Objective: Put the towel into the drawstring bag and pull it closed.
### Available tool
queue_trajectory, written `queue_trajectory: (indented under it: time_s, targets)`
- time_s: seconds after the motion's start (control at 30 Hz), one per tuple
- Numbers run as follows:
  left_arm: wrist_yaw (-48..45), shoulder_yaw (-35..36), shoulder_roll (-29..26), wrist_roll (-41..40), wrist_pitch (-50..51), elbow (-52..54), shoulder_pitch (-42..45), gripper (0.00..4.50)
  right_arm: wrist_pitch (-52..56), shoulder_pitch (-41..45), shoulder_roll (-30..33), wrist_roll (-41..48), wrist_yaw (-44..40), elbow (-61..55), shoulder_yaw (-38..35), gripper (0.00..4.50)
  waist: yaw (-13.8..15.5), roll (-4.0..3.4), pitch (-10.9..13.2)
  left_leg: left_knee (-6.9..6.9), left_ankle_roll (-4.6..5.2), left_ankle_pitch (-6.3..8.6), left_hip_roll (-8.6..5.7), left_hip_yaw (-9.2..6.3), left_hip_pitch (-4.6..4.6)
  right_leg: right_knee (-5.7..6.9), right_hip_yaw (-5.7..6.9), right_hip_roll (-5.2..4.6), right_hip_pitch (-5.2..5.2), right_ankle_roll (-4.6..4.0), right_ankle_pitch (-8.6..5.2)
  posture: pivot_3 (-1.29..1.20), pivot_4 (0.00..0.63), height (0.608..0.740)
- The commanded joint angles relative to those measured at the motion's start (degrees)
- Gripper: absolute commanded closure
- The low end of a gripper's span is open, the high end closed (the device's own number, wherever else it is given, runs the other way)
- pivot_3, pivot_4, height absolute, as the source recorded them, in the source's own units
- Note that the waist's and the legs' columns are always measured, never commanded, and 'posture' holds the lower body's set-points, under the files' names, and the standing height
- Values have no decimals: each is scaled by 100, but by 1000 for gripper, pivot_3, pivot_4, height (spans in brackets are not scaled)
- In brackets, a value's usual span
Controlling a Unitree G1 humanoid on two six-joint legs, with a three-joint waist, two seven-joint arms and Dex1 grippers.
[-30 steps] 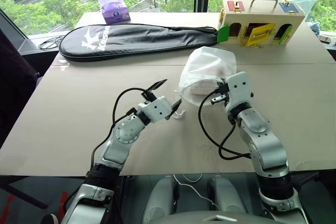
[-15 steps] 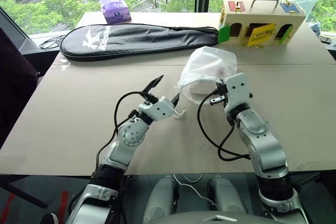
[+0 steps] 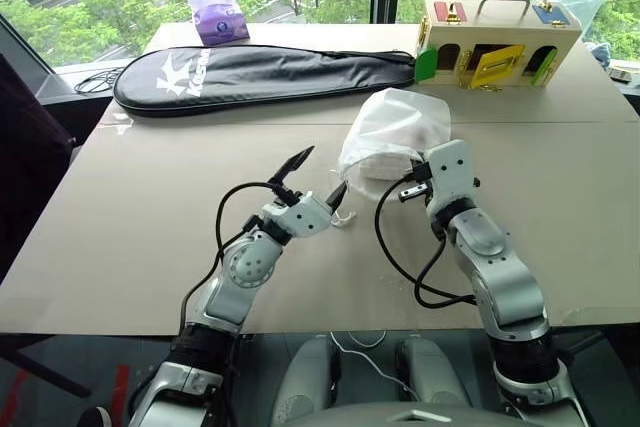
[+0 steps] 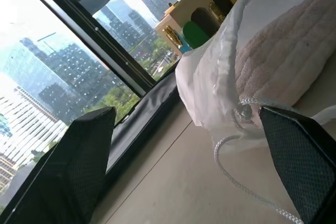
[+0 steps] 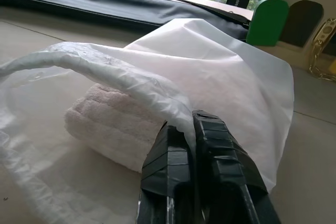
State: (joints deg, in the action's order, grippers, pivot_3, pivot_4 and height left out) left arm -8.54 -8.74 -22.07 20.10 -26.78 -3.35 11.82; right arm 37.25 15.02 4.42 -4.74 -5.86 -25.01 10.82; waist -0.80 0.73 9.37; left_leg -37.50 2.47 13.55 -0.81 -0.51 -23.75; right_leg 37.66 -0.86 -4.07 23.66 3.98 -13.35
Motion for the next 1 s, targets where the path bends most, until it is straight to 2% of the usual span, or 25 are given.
queue_trajectory:
  time_s: [0.03, 0.53, 1.0]
  targets:
    - [140, 148, 33, 43, 66, 239, 73, 0, -94, 6, -14, -16, 0, -324, 31, 4468, 0, 0, 0, 0, 0, 0, 0, 0, 0, 0, 0, 0, 0, 0, 0, 0, 150, 740]
    - [-37, -59, 106, 106, 301, -106, 226, 0, -88, 3, -39, -38, 41, -344, 28, 4468, -2, 0, 0, -1, -1, 0, -1, 0, 0, 1, 1, 1, 0, 0, 0, 0, 150, 740]
    - [155, 123, 90, 209, 484, -164, 169, 0, -89, -7, -26, -27, 23, -344, 22, 4468, 0, 0, 0, -2, -1, 0, -2, -1, 0, 1, 0, 1, 0, 0, 0, 0, 150, 740]
